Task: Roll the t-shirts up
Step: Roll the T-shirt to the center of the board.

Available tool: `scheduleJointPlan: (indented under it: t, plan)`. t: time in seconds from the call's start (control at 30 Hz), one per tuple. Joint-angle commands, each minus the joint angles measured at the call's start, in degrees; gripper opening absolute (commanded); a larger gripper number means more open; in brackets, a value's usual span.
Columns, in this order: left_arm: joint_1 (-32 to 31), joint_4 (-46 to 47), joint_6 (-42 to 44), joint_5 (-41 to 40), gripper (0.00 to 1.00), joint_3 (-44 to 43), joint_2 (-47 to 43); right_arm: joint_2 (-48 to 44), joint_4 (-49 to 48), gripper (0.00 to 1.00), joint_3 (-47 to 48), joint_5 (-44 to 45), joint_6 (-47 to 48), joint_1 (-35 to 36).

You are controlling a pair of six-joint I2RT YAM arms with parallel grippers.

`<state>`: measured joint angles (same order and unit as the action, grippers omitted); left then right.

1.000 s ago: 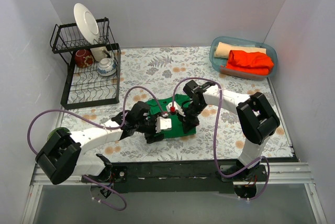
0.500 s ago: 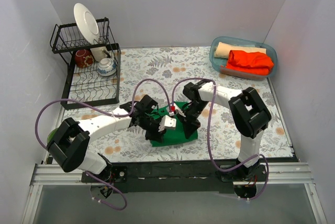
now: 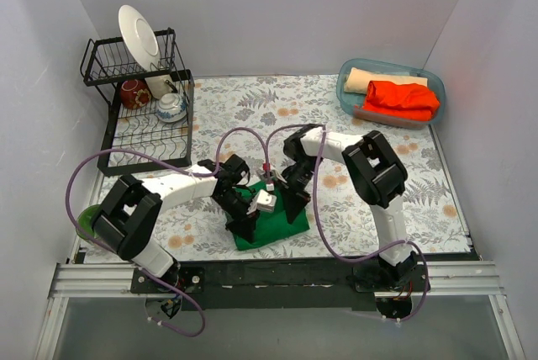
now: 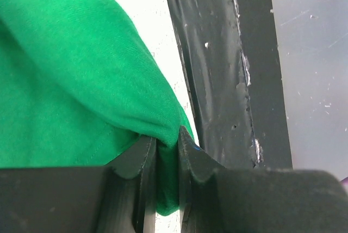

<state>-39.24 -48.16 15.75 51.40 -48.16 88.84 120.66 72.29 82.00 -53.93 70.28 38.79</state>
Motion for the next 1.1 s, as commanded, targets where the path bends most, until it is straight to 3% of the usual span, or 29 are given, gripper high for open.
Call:
scheduleJointPlan:
  t: [0.0, 0.2, 0.23, 0.27, 0.37, 0.5, 0.73, 1.07]
  plan:
    - [1.36, -7.12, 2.27, -1.56, 0.00, 2.72, 1.60, 2.99, 2.77, 0.02, 5.10, -0.03, -0.50, 0.32]
    - [6.89, -6.41, 3.15, -4.72, 0.03, 2.37, 3.01, 8.79, 2.77, 0.03, 3.70, 0.85, -0.50, 1.73]
    - [7.60, -6.85, 3.32, -5.25, 0.06, 2.28, 2.66, 10.63, 2.77, 0.03, 3.96, 1.11, -0.67, 1.73]
    - [8.73, -7.47, 4.28, -5.78, 0.17, 2.37, 1.09, 11.60, 2.68, 0.02, 4.40, 1.72, -0.85, 1.73]
    - [10.15, -8.61, 4.82, -8.94, 0.37, 3.42, -3.74, 15.65, 2.68, 0.03, 7.47, 2.69, -2.86, 1.73]
    - [9.89, -5.74, 2.21, -10.09, 0.44, 1.32, -15.94, 20.22, 2.77, 0.03, 13.70, 3.57, -7.69, 1.73]
    - [4.45, 7.37, -3.88, -9.56, 0.52, 3.51, -27.48, 26.11, 2.59, 0.02, 19.34, 2.53, -15.88, 1.29]
    - [-4.61, 19.23, -8.98, -13.16, 0.54, 12.47, -27.76, 28.75, 2.50, 0.01, 20.22, 1.20, -17.37, 0.41]
